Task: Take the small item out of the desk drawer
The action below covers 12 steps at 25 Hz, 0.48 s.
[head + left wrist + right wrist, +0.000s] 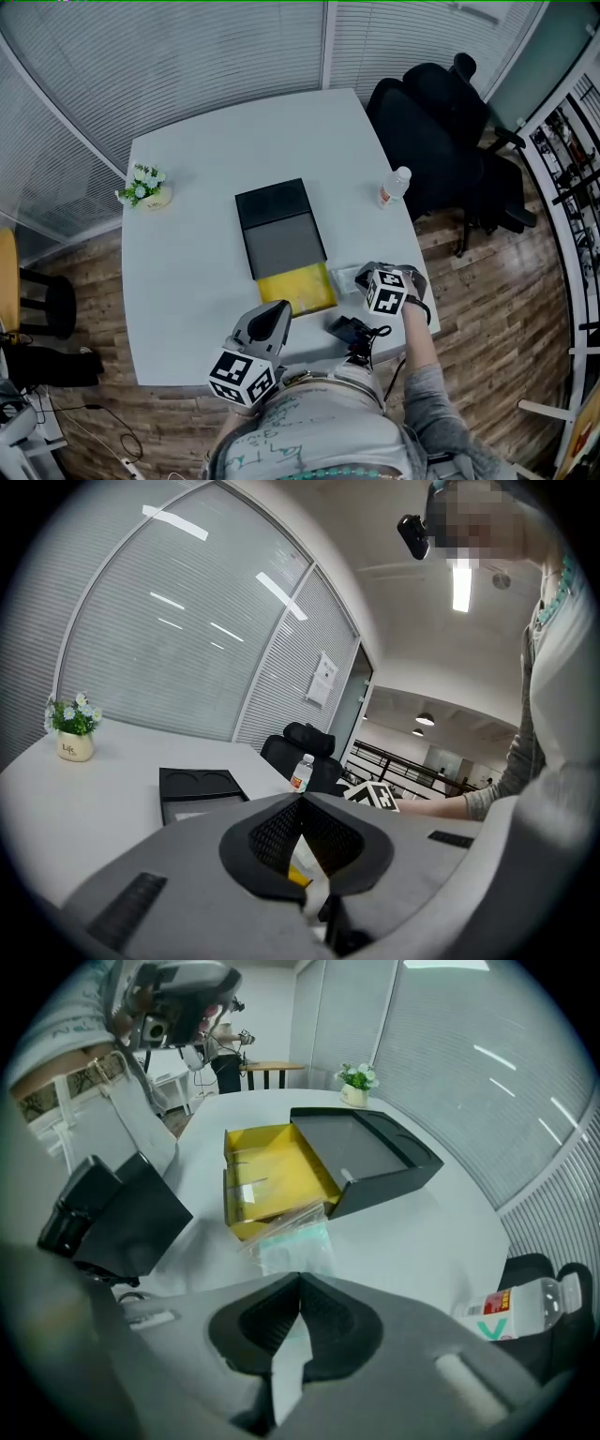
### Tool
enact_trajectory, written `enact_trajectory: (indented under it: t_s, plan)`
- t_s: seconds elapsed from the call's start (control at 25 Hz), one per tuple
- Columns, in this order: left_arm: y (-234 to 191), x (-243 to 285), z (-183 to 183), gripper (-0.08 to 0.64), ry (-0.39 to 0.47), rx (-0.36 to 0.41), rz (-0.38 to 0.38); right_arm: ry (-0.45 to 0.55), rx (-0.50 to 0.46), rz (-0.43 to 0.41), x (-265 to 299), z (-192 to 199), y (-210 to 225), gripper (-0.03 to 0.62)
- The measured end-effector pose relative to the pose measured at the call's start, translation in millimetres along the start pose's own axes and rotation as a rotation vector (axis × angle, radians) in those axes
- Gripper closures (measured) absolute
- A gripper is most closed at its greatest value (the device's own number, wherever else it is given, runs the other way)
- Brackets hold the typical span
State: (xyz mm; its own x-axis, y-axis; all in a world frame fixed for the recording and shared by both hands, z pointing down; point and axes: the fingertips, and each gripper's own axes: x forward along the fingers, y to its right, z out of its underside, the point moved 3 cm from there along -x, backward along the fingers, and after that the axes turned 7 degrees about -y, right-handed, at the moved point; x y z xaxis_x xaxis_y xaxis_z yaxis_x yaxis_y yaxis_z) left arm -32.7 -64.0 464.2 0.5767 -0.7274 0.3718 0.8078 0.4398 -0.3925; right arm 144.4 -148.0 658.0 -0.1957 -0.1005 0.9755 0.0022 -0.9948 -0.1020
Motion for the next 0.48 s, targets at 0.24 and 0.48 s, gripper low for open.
enact_trajectory:
  t_s: [0.24,0.48]
  plan:
    - [1.0,-0.1,0.1,0.561,-0.002,0.003,0.0,-0.028,0.021,0.011,29.3,7.0,2.9,0.588]
    - [0.2,0.7,0.6,0.561,-0.005,0.003,0.0,-0.065,0.039,-0.008,50.5,9.7,0.4,0.588]
